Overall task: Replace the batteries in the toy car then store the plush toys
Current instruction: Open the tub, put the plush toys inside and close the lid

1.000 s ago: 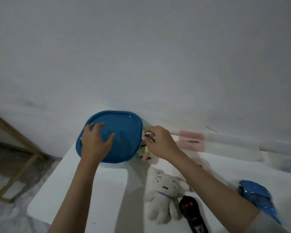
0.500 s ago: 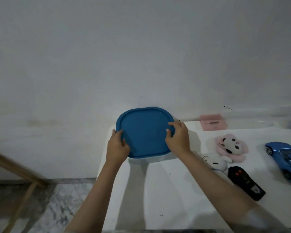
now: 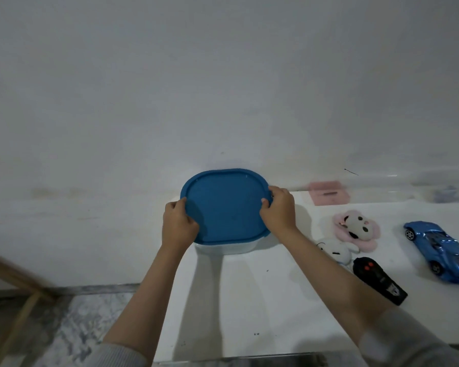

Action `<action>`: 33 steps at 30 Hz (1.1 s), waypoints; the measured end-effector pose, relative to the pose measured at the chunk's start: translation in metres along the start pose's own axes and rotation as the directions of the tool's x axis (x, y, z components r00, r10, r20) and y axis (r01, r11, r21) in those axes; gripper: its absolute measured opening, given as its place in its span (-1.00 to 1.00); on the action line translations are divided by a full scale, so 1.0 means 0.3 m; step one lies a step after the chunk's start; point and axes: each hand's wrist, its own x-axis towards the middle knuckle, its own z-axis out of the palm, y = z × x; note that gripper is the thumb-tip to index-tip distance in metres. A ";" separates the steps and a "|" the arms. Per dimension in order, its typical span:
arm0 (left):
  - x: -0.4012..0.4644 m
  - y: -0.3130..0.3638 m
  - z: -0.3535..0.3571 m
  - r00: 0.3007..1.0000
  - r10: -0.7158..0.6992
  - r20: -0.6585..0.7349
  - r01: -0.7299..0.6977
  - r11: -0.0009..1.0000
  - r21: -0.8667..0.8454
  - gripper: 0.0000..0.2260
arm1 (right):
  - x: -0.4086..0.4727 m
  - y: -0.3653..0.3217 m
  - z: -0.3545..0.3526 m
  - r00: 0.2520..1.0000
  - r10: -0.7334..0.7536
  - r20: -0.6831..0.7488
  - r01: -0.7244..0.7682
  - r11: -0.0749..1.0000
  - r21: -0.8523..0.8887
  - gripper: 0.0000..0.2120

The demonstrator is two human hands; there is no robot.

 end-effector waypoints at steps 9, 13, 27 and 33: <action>0.042 -0.020 -0.023 0.998 0.064 -0.006 -0.063 0.994 0.088 -0.61 | -0.011 0.013 0.035 0.999 -0.015 -0.036 0.014 0.999 -0.035 -0.70; 0.041 -0.027 -0.018 0.993 0.109 -0.041 -0.106 0.992 0.072 -0.62 | -0.010 0.020 0.036 0.994 -0.065 -0.091 0.063 0.998 -0.024 -0.72; -0.145 0.037 -0.140 0.943 0.178 -0.280 -0.180 0.984 0.019 -0.60 | -0.143 -0.033 -0.112 0.919 -0.248 -0.306 0.310 0.936 0.170 -0.76; -0.425 -0.066 -0.219 0.947 0.150 -0.283 -0.147 0.989 0.032 -0.66 | -0.446 0.055 -0.149 0.912 -0.348 -0.218 0.386 0.907 0.169 -0.76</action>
